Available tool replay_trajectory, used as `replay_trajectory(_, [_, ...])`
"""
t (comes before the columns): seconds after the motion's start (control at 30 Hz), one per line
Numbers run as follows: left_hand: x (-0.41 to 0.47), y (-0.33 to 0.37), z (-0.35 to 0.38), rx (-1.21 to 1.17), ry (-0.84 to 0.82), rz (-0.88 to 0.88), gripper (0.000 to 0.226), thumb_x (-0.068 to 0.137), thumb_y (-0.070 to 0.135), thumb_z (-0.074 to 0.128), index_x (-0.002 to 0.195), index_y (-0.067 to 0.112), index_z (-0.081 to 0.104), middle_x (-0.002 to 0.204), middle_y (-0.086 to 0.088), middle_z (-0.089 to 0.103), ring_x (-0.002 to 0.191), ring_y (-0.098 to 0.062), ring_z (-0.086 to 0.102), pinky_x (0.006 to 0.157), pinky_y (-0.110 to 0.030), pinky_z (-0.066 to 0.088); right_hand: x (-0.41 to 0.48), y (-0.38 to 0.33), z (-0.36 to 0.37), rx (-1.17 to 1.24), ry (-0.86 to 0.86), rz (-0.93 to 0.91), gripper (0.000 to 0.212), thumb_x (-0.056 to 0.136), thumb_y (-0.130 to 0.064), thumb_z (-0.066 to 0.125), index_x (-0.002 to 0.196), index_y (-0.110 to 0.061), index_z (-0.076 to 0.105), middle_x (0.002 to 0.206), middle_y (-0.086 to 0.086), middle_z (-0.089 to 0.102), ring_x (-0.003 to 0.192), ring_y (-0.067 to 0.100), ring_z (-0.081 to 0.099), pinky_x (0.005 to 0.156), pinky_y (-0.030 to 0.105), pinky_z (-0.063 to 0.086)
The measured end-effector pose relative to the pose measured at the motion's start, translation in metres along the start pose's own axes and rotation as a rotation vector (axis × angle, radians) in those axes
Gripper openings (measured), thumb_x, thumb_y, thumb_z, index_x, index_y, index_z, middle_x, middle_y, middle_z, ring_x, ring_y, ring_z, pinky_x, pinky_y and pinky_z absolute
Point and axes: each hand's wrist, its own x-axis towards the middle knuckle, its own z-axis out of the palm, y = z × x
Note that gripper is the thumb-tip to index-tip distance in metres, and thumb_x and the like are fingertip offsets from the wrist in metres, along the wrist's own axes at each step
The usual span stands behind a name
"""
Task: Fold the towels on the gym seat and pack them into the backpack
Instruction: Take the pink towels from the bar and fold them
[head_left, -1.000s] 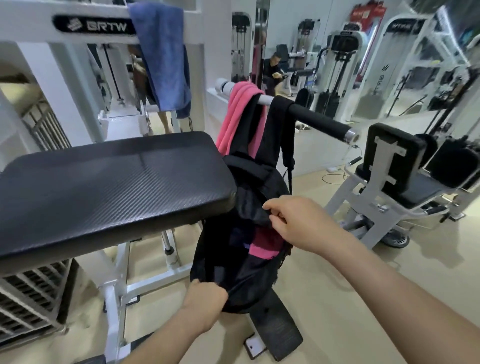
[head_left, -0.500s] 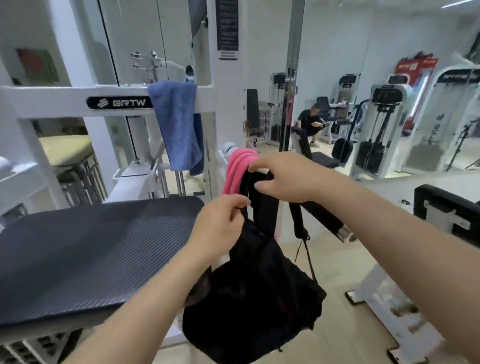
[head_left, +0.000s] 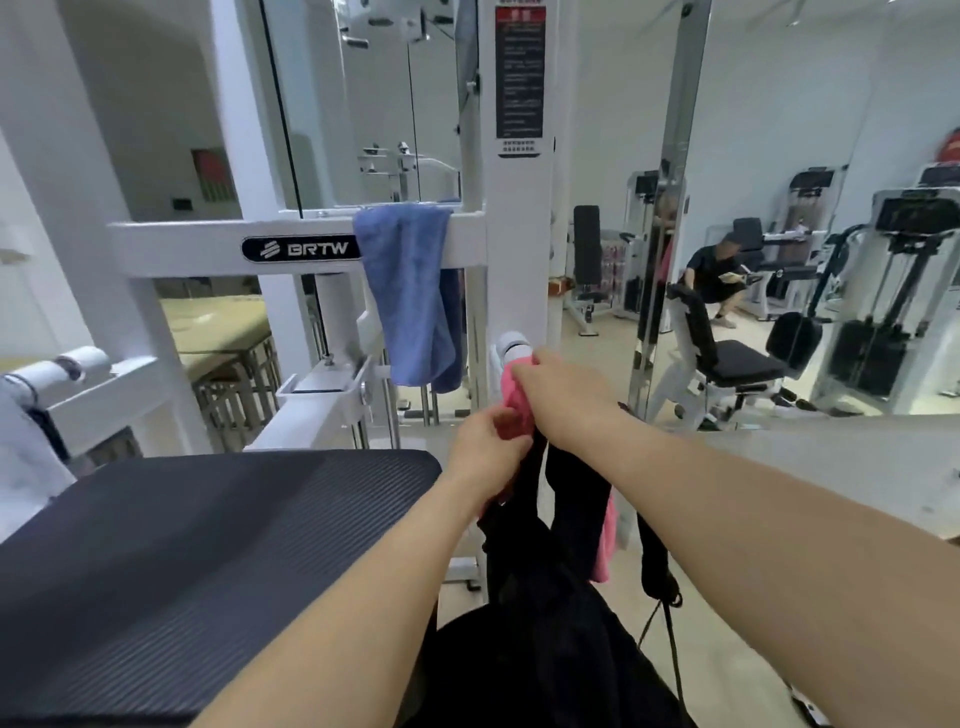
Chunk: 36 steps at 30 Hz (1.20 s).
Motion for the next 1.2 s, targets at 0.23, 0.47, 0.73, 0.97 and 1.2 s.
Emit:
replay_trajectory(0.23, [-0.058,0.033,-0.103,-0.818,0.166,0.038,0.025,0.089,-0.006,0.057,0.099,0.014,0.068,0.082,-0.002,0.07,0.063,-0.013,0.064,0.054,-0.023,0.052,0.016,-0.038,-0.041,0.566,0.001,-0.195,0.027,0.097,-0.015,0.046,0.084,0.0,0.064,0.08,0.01,0.06,0.078,0.022,0.052,0.065,0.03,0.03])
replay_trajectory(0.47, [-0.116,0.022,-0.206,-0.206,0.373,0.205,0.021,0.089,0.005,0.062,0.083,0.023,0.07,0.065,0.011,0.067,0.058,-0.002,0.057,0.055,-0.012,0.045,-0.002,-0.124,-0.087,1.005,-0.609,-0.11,0.024,0.094,-0.019,0.056,0.072,-0.01,0.058,0.056,0.001,0.05,0.045,0.012,0.043,0.043,0.021,0.042])
replay_trajectory(0.73, [-0.197,0.001,-0.238,0.225,0.322,0.269,0.039,0.075,0.004,0.067,0.095,0.034,0.052,0.092,0.007,0.064,0.074,-0.012,0.064,0.068,-0.033,0.056,-0.02,-0.2,-0.095,1.175,-0.856,-0.091,0.012,0.088,-0.012,0.063,0.098,-0.007,0.064,0.073,0.009,0.057,0.064,0.021,0.054,0.071,0.037,0.049])
replay_trajectory(0.97, [-0.216,-0.022,-0.3,-0.222,0.216,0.113,0.011,0.091,0.009,0.062,0.093,0.016,0.07,0.095,-0.018,0.072,0.081,-0.026,0.063,0.075,-0.036,0.05,-0.058,-0.238,-0.099,1.044,-0.766,-0.289,0.044,0.083,-0.058,0.062,0.113,-0.026,0.061,0.109,0.003,0.067,0.093,0.017,0.062,0.086,0.035,0.053])
replay_trajectory(1.2, [-0.232,-0.032,-0.341,0.322,0.273,0.24,0.043,0.1,0.027,0.046,0.062,0.006,0.052,0.053,0.008,0.048,0.052,-0.004,0.04,0.055,-0.029,0.037,-0.093,-0.31,-0.083,0.931,-0.109,-0.373,0.017,0.083,0.002,0.056,0.09,-0.012,0.061,0.082,0.014,0.064,0.062,0.011,0.062,0.064,0.034,0.056])
